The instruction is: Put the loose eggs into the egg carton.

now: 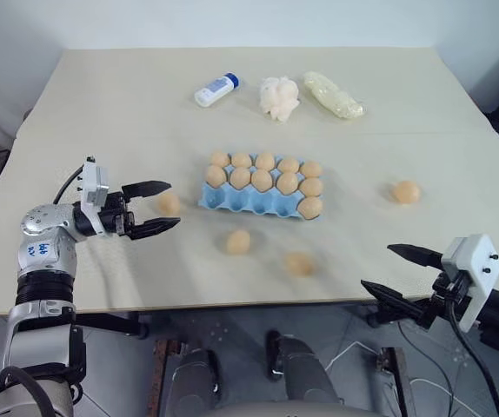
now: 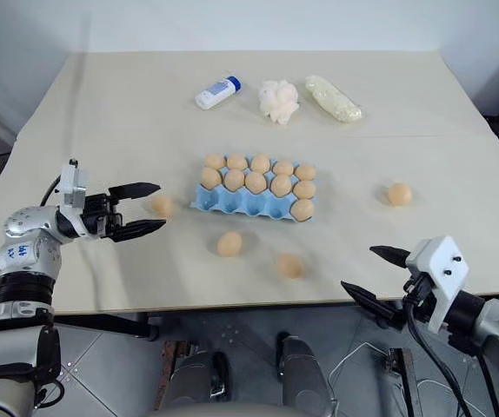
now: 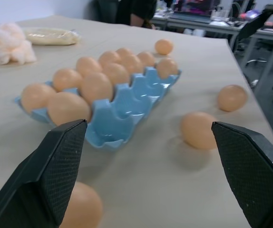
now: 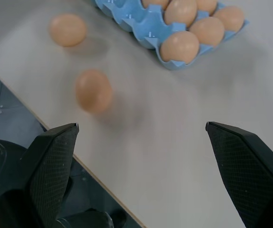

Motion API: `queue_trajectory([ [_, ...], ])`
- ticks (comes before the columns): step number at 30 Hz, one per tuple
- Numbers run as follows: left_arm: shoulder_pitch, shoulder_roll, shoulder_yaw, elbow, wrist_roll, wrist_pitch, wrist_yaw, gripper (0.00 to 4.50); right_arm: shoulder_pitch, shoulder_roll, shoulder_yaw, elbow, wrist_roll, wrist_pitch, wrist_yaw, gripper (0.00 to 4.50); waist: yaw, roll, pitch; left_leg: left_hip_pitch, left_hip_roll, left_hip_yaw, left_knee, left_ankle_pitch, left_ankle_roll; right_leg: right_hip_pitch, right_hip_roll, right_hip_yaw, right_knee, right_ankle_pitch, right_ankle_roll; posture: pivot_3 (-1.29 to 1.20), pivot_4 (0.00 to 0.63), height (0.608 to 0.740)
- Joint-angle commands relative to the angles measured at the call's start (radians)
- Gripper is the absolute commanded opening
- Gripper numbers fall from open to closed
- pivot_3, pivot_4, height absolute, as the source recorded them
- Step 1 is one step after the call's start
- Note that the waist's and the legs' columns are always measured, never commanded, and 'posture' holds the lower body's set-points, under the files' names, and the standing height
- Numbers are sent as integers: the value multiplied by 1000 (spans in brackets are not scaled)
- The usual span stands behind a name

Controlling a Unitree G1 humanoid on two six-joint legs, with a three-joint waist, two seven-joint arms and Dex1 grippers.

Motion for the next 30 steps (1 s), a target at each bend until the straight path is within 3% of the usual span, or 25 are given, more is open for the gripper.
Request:
queue_trajectory([
  [1,-13,20,20,14,-19,-22,-45,4474,-41,-15,39,-46,14,29,-42,4500,0,0,0,0,0,0,0,0,0,0,0,0,0,0,-1,0,150,740],
  [6,21,37,39,5,-35,-41,-87,4474,-221,-20,220,22,-18,104,-111,4500,-5,-2,-1,0,0,0,0,1,2,0,0,2,-1,-1,-3,0,150,740],
  [12,107,58,44,-26,-39,-58,-79,4474,-323,18,376,119,-85,55,-103,4500,1,-3,-1,-1,0,0,-2,1,4,-2,0,0,1,-2,-3,0,150,740],
  [30,204,56,70,-146,-68,-34,-20,4474,-527,54,627,299,-182,28,19,4500,1,-4,-2,-1,1,0,-1,1,4,-3,0,-1,2,-1,0,0,150,740],
])
